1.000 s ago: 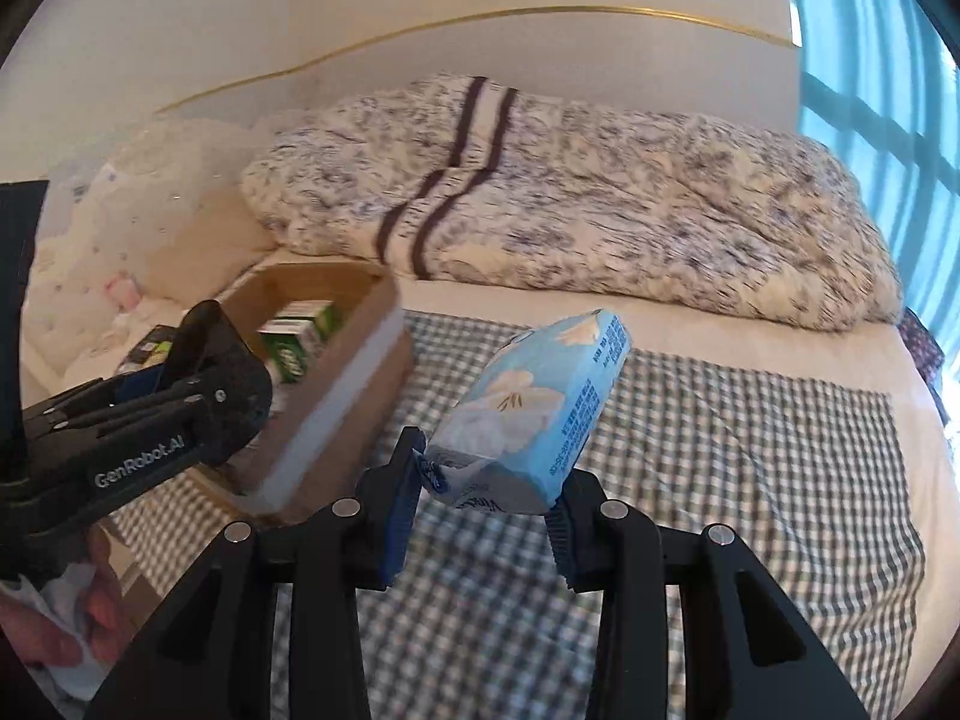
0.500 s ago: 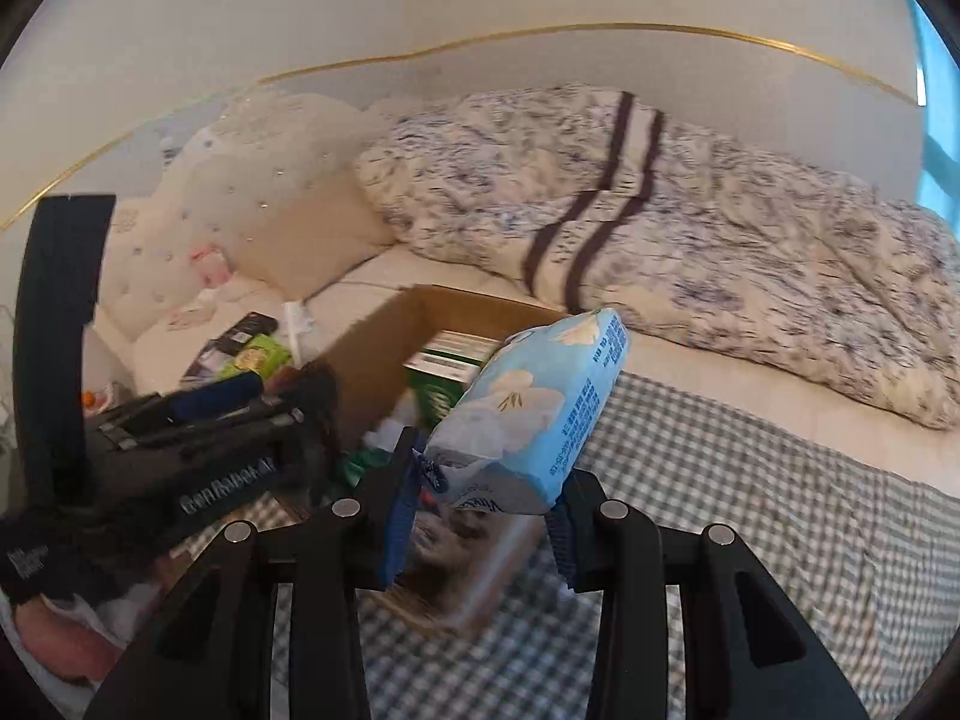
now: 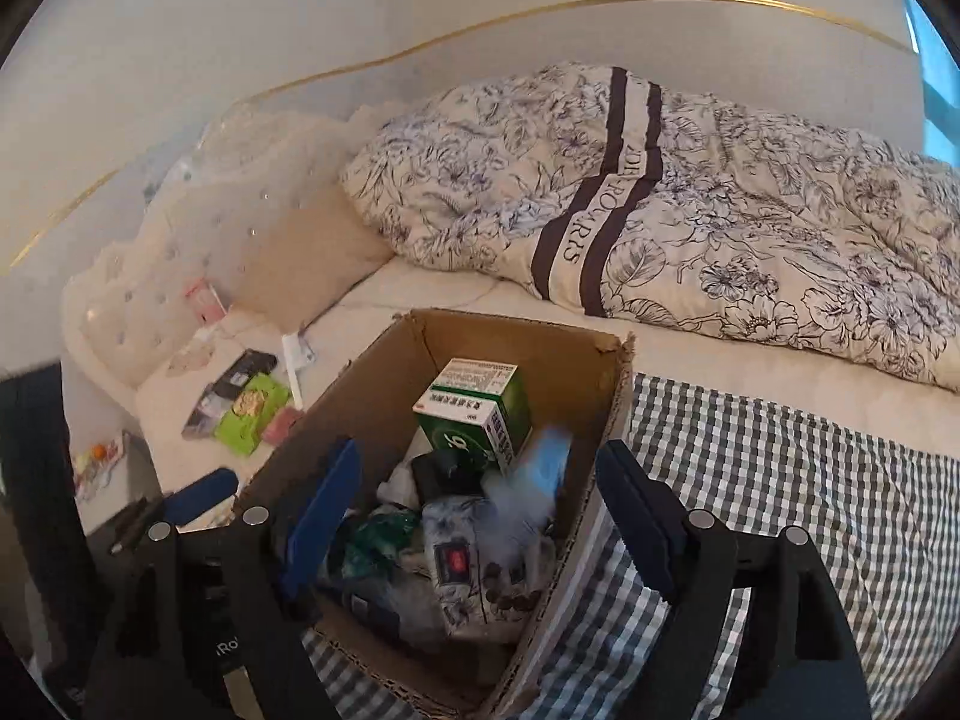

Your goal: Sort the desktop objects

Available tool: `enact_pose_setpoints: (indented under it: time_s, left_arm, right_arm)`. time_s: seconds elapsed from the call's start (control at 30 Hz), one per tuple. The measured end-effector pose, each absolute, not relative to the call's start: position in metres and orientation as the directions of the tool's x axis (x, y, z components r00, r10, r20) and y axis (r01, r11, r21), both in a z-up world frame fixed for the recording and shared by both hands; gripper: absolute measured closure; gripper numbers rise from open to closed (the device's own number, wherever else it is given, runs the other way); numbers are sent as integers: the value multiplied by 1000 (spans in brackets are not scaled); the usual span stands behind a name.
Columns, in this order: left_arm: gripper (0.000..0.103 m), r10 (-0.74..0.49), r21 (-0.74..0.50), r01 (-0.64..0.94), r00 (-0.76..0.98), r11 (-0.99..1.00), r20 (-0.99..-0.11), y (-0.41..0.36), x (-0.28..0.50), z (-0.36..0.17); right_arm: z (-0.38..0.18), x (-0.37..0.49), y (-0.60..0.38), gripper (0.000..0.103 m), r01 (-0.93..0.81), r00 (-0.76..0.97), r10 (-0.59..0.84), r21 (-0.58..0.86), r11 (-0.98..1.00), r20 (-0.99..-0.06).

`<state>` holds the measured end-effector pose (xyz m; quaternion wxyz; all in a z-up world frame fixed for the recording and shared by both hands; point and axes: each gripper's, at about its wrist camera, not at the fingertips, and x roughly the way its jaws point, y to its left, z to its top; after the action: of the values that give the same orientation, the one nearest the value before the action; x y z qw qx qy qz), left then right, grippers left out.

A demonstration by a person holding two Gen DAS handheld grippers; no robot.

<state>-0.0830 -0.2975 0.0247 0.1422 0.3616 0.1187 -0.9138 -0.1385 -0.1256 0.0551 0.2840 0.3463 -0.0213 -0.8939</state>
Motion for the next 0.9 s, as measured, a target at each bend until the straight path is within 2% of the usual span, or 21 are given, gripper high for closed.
enact_pose_setpoints:
  time_s: [0.13, 0.33, 0.43, 0.53, 0.73, 0.9]
  left_arm:
    - [0, -164, -125, 345, -696, -930, -699, -291, -74, 25]
    - [0, -122, -135, 285, -727, -949, -675, -257, -56, 31]
    - [0, -104, -135, 251, -751, -959, -652, -235, -49, 39]
    - [0, -93, -121, 217, -769, -969, -633, -212, -43, 47]
    - [0, -67, -67, 139, -779, -988, -624, -169, -33, 58]
    - [0, -68, -34, 119, -758, -992, -649, -149, -29, 55]
  right_arm:
    - [60, -134, -100, 22, 442, -639, -489, 237, -865, -594]
    - [60, -100, -42, 21, 290, -740, -303, 121, -949, -601]
    - [56, -76, -15, 16, 227, -779, -206, 41, -973, -592]
    - [49, -58, 7, 0, 193, -770, -156, 7, -981, -618]
    - [36, -43, 41, 0, 105, -743, -87, 14, -994, -663]
    - [37, -30, 61, 0, 47, -759, -54, 28, -999, -649]
